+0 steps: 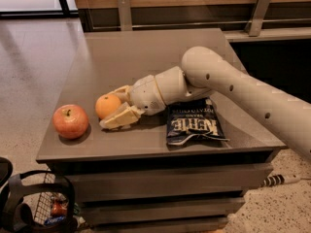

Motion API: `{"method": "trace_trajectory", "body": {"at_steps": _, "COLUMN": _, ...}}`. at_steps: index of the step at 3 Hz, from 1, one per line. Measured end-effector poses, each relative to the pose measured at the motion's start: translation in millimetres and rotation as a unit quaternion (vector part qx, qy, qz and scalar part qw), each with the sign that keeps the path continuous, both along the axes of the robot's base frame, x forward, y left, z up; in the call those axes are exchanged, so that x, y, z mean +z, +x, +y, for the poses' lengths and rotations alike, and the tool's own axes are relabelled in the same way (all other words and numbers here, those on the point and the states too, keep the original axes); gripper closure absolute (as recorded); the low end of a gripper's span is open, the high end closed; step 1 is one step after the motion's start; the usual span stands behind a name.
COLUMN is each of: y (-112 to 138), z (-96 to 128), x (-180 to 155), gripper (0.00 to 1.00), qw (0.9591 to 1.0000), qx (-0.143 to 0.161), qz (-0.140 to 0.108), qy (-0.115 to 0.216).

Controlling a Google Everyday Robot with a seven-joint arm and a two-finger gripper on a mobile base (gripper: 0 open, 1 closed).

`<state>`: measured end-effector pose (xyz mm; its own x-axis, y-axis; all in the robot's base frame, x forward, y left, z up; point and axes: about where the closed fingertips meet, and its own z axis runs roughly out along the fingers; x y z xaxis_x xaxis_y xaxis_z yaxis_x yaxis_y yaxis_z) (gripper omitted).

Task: Move orange near apple

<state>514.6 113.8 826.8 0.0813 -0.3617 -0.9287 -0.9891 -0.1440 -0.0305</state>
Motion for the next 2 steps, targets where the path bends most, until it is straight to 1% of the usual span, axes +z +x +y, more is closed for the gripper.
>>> {"method": "trace_trajectory", "body": {"at_steps": 1, "y": -1.0, "z": 1.7, "x": -0.1, "gripper": 0.00, "qw": 1.0000, "qx": 0.002, "qz": 0.000, "qy": 0.000}}
{"method": "trace_trajectory", "body": {"at_steps": 2, "y": -1.1, "z": 1.8, "x": -0.1, "gripper": 0.00, "qw": 1.0000, "qx": 0.002, "qz": 0.000, "qy": 0.000}}
